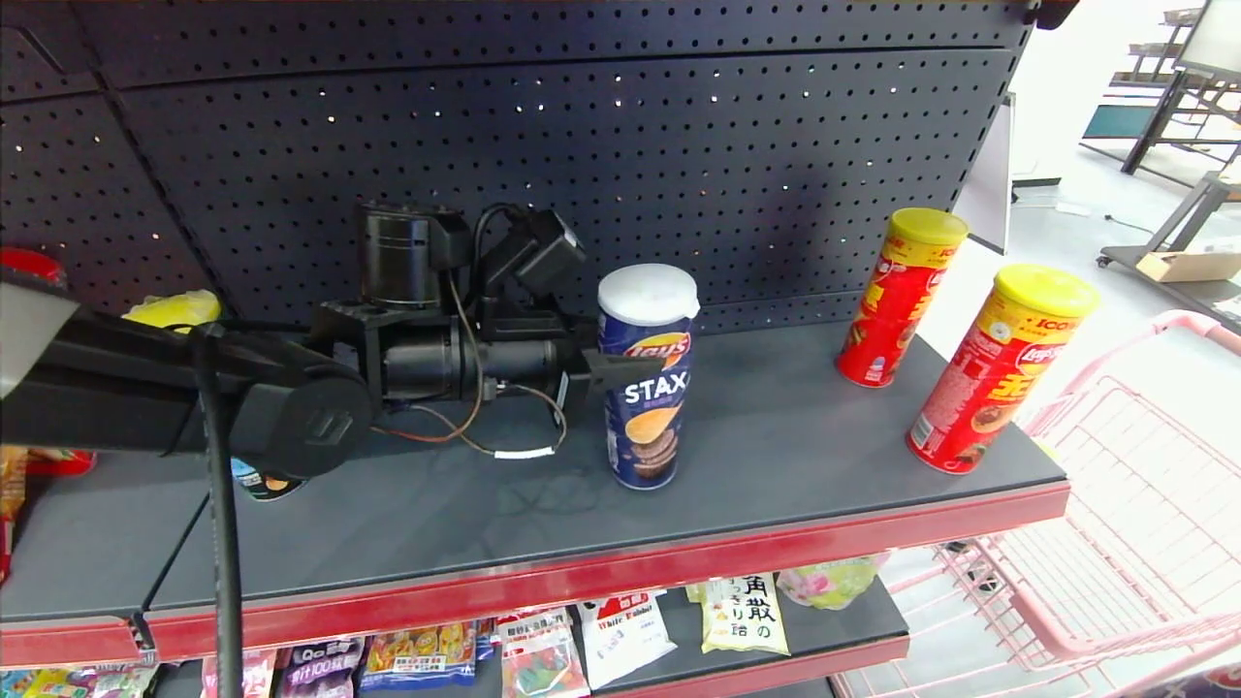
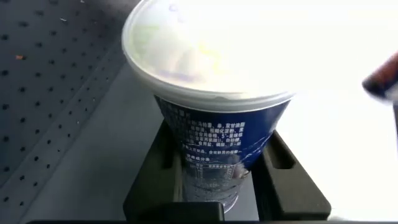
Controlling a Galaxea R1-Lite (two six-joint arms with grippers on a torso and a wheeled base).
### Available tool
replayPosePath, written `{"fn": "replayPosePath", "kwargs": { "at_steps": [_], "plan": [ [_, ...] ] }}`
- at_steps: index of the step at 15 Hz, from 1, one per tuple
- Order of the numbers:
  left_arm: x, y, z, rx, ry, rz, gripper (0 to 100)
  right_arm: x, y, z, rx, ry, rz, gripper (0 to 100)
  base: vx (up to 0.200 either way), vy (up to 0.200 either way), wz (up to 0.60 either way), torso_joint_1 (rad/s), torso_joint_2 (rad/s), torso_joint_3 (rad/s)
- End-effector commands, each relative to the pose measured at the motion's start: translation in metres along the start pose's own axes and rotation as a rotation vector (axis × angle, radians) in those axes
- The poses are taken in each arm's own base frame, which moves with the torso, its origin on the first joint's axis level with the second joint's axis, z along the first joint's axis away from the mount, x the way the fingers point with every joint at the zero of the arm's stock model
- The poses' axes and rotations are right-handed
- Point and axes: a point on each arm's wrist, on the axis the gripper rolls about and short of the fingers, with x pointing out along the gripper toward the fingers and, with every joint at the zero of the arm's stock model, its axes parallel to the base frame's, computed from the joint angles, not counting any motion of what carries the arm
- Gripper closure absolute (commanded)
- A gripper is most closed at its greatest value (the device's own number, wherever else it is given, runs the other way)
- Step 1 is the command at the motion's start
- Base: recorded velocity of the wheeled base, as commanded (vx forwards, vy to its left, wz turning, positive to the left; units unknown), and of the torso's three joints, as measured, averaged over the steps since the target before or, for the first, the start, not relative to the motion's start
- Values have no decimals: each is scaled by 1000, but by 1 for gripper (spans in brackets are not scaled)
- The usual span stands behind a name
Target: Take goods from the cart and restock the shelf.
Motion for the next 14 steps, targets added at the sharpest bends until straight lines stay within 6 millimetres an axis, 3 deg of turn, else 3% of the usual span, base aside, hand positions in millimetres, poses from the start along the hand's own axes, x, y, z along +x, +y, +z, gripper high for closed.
{"fn": "replayPosePath", "kwargs": {
  "at_steps": [1,7,14],
  "plan": [
    [-3,-5,-4,3,12,-11,100,0,0,0,-1,2,1,100,0,0,0,0,0,0],
    [-5,-9,-21,-16,39,-59,100,0,0,-1,1,5,1,100,0,0,0,0,0,0],
    [-6,-10,-23,-26,42,-75,100,1,0,-2,2,14,2,100,0,0,0,0,0,0]
  ]
}}
